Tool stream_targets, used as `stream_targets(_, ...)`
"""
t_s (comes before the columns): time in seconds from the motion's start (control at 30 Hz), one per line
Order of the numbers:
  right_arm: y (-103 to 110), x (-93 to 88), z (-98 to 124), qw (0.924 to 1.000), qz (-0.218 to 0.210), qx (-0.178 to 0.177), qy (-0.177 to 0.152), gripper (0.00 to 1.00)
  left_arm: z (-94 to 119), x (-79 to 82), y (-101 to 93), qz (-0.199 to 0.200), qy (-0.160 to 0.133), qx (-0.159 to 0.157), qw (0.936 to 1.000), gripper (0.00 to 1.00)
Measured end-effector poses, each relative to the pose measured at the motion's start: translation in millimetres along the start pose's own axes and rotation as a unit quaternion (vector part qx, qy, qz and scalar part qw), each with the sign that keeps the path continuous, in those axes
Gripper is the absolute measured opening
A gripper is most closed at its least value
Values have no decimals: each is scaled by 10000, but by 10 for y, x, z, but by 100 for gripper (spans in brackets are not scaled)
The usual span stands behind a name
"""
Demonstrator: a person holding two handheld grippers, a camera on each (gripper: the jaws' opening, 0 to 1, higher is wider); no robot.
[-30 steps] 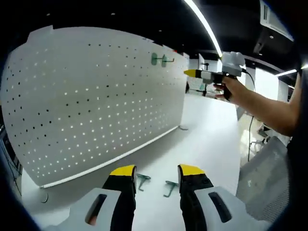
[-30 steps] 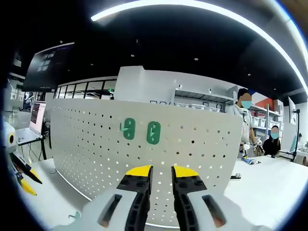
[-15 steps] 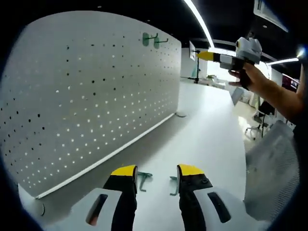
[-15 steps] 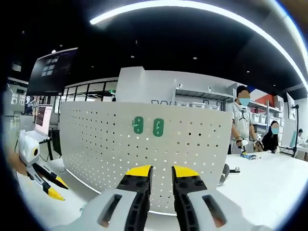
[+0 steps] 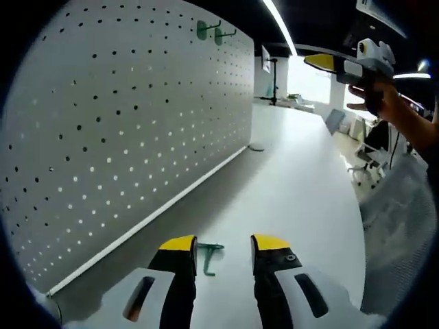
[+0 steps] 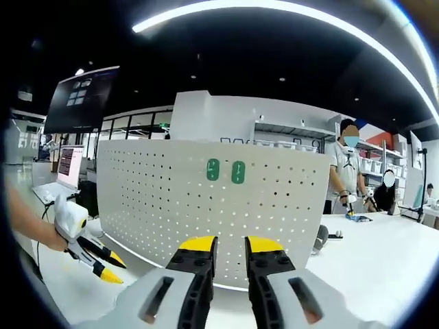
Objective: Insert the hook assembly into the mounting plate slot until the hook locks in place.
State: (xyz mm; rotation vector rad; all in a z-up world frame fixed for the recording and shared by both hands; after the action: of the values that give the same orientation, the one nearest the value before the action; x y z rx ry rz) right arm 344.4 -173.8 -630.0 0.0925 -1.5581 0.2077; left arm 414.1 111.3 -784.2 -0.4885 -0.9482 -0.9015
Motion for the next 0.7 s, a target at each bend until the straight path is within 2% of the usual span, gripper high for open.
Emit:
stream_targets(0.27,77,-51,49,9999,8,53,124,15,-153,-44,70,-193,171,-110,9996,30)
stream_targets(0.7,32,-110,82,9997,-80,-73,198,15,-332,-64,107,-383,353,-279,9983,29)
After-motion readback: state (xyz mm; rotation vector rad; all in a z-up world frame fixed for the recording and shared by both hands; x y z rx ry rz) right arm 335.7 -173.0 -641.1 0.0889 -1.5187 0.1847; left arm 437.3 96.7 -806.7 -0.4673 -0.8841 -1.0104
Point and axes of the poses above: the point that each gripper's makers call its tool centre point, and the gripper's own axes: z roughly backward along the fingers, y roughly to its left, x roughly out of its top, the point moved 8 cm from there along z, roughly backward along the fingers, and after that the axes turned 2 degrees about -z, right-handed, at the moved point
